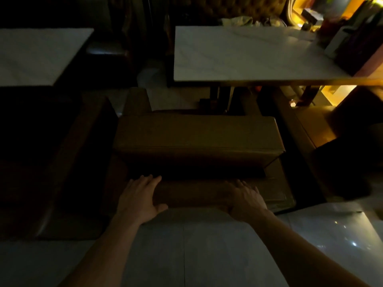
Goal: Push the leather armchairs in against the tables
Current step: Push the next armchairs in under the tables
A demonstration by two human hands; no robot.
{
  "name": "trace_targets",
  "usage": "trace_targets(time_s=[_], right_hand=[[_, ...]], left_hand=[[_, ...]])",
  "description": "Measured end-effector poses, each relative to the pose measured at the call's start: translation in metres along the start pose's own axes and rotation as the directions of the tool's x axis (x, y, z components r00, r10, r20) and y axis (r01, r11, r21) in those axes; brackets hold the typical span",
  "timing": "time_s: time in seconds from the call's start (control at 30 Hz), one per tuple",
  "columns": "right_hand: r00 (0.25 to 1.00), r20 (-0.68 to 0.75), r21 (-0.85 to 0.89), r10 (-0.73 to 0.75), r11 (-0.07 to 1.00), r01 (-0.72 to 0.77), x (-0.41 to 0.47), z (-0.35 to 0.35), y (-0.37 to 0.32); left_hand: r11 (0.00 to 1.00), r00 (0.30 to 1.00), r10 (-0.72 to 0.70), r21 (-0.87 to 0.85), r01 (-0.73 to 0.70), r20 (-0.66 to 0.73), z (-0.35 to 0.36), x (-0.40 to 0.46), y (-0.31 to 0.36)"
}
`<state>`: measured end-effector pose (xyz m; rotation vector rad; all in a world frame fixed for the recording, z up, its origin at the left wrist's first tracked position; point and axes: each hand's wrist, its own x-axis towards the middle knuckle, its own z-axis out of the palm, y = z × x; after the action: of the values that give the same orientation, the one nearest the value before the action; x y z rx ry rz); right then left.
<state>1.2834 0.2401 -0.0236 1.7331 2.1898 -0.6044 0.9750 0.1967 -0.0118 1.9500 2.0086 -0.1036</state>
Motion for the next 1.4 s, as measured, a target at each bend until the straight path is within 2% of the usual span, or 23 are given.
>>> trace_targets(time_s=[0.13, 0.27, 0.47, 0.67, 1.03, 1.2, 1.4], right_hand=[[1.0, 0.011, 0.004, 0.029, 1.0, -0.03, -0.027, -0.019, -0.041], [0.998, -0.056, 0.002, 0.034, 0.999, -0.034, -0.052, -0.037, -0.108], [0.996, -0.087, -0.011, -0.028, 1.0, 0.027, -0.091, -0.051, -0.251], [0.981, -0.125, -0.019, -0.146, 0.989, 0.145, -0.1, -0.036, -0.407], [0.925, -0.066, -0.076, -0.374, 0.926, 0.369, -0.046, 0.006, -0.646], [0.926, -0.006, -0.039, -0.377, 0.926, 0.377, -0.013, 0.032, -0.743], [0.924, 0.047, -0.001, -0.38, 0.925, 0.381, 0.018, 0.062, -0.842]], left_hand=[[1.0, 1.0, 0.0, -0.028, 0.0, -0.005, -0.04, -0.031, -0.023], [0.998, 0.999, 0.012, -0.056, -0.014, -0.039, -0.08, -0.07, -0.07], [0.997, 0.996, -0.002, -0.082, -0.005, -0.089, -0.128, -0.14, -0.18], [0.989, 0.988, -0.094, -0.129, 0.079, -0.119, -0.148, -0.213, -0.314], [0.945, 0.948, -0.285, -0.206, 0.254, -0.142, -0.148, -0.28, -0.516], [0.933, 0.929, -0.327, -0.213, 0.289, -0.17, -0.151, -0.286, -0.603], [0.914, 0.915, -0.382, -0.2, 0.353, -0.132, -0.156, -0.287, -0.712]])
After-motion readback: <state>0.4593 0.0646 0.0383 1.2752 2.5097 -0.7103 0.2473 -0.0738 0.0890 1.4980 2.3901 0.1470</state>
